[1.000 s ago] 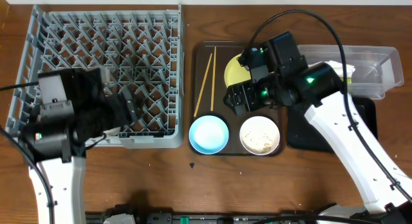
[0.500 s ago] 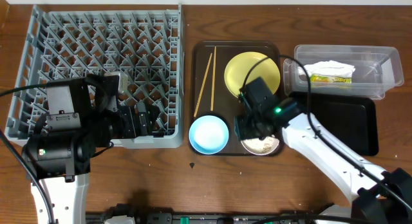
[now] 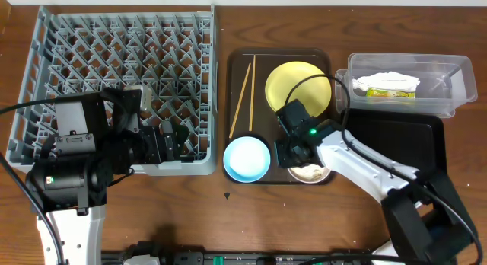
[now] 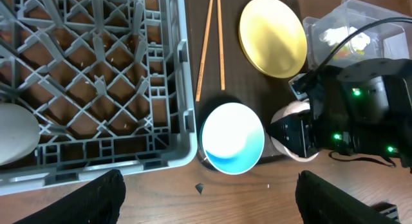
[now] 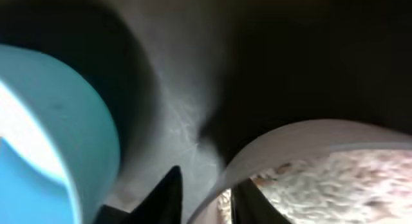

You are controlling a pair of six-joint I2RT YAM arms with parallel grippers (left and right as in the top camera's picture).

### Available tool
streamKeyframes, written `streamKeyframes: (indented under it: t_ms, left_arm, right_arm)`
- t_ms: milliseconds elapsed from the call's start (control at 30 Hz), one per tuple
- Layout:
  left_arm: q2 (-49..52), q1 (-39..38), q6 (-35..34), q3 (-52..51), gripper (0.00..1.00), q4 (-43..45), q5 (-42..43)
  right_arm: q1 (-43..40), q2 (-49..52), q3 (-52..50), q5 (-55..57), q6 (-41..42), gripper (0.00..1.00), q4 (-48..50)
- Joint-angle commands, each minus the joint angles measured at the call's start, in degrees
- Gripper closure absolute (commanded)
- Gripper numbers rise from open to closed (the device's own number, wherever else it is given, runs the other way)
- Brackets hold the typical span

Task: Sort waste into correct bins and load items into the dishwasher
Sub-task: 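Grasp the rim of the pink rice bowl with the right gripper, then carry the pink bowl over the black tray and tip the rice out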

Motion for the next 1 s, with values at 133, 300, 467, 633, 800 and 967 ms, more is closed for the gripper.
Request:
streamKeyframes:
  t_ms: [133,300,467,633,800,967]
  left_arm:
    - [0.0,-0.1,0.5,0.9,0.14,-1.0,0.8]
    - [0.0,-0.1,0.5,0.9,0.15,-1.0,0.8]
    - [0.0,-0.1,0.5,0.9,0.14,-1.0,0.8]
    - [0.0,-0.1,0.5,0.9,0.15,-1.1,0.8]
    - [0.0,-0.1,0.5,0.9,0.14,-1.6,0.8]
    - [0.0,-0.1,0.5,0.9,0.14,-1.6,0.8]
  right_arm:
    - [-0.7,-2.3,1.8,3.3,0.5,0.76,-2.8]
    - [-0.7,-4.1,4.8,15.1,-1.8,0.71,-10.9]
    - [0.4,-4.1,5.7,14.5,-3.5,0.71,-12.0]
    - [2.4,-3.4,5.6,14.4,-2.6,0.71,-10.3]
    - [2.7,-0.2,5.4,13.5,-0.9,0.73,-9.5]
    - [3.0,2.4,5.4,10.5,-0.9,0.83,-8.1]
